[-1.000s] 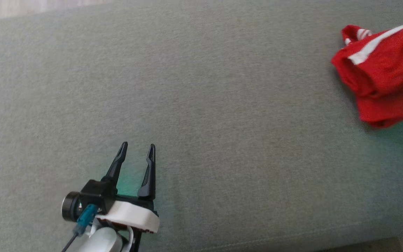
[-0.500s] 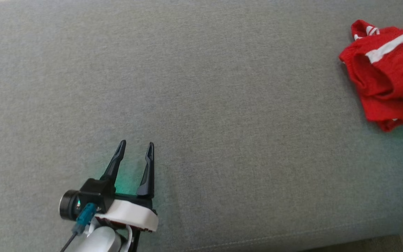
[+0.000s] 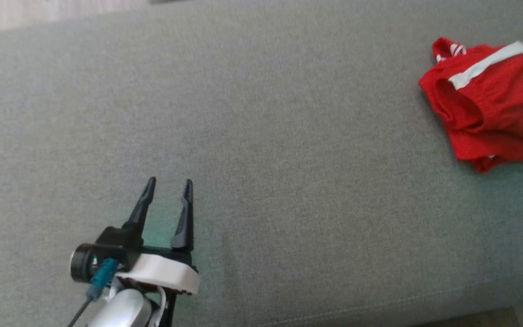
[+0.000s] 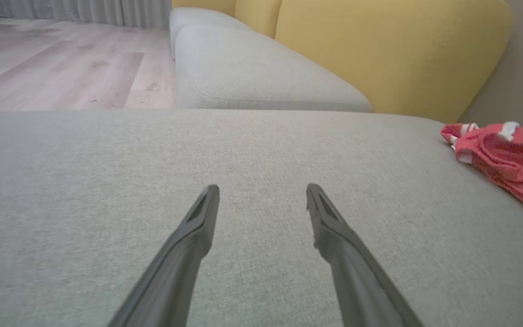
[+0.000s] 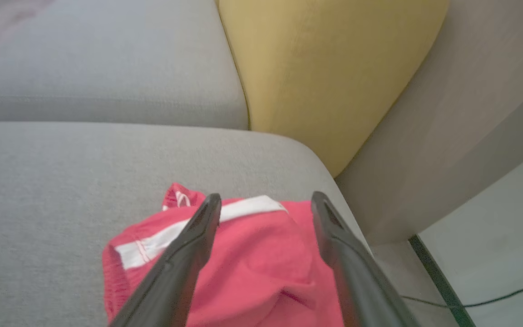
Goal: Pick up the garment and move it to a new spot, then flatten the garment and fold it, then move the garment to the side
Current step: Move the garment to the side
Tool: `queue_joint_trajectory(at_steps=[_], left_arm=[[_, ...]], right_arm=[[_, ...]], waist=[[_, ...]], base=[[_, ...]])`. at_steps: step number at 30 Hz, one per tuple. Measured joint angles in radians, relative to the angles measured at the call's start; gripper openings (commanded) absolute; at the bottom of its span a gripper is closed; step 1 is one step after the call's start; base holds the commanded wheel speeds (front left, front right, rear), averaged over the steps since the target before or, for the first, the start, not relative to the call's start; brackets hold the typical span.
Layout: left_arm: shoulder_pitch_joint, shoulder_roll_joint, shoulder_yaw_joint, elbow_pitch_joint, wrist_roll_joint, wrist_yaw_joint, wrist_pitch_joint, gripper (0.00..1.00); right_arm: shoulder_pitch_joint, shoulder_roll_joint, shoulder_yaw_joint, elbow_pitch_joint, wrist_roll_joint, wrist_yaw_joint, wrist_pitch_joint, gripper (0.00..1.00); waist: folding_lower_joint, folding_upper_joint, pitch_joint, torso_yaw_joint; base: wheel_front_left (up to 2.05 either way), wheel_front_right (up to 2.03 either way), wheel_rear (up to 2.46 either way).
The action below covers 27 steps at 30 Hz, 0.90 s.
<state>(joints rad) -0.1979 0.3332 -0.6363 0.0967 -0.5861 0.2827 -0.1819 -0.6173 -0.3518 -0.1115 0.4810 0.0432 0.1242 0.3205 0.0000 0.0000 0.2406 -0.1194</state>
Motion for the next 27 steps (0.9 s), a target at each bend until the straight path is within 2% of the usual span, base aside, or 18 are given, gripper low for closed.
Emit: queue_joint_trajectory(at_steps=[4,9,18,24,27], left_arm=[[0.02,0.0,0.036,0.003,-0.036,0.008,-0.019,1.0],[0.094,0.0,0.069,0.019,-0.074,0.016,-0.033,1.0],[0.215,0.012,0.118,0.024,-0.108,0.035,-0.049,1.0],[0.267,0.019,0.119,0.024,-0.114,0.044,-0.05,1.0],[0.283,0.023,0.116,0.026,-0.114,0.047,-0.05,1.0]], right_arm=[[0.049,0.04,0.024,-0.058,0.001,0.0,-0.035,1.0],[0.149,0.129,0.042,-0.132,0.011,0.0,-0.068,1.0],[0.398,0.272,0.028,-0.282,-0.019,0.0,-0.185,1.0],[0.558,0.304,0.042,-0.354,-0.021,0.0,-0.289,1.0],[0.628,0.305,0.07,-0.37,0.047,0.0,-0.331,1.0]], waist=[[-0.0001,0.0,-0.056,0.01],[-0.0002,0.0,-0.137,0.032],[-0.0003,0.0001,-0.26,0.097],[-0.0002,0.0001,-0.301,0.14],[-0.0002,0.0,-0.312,0.154]], base=[[0.0,0.0,0.0],[0.0,0.0,0.0],[0.0,0.0,0.0],[0.0,0.0,0.0],[0.0,0.0,0.0]])
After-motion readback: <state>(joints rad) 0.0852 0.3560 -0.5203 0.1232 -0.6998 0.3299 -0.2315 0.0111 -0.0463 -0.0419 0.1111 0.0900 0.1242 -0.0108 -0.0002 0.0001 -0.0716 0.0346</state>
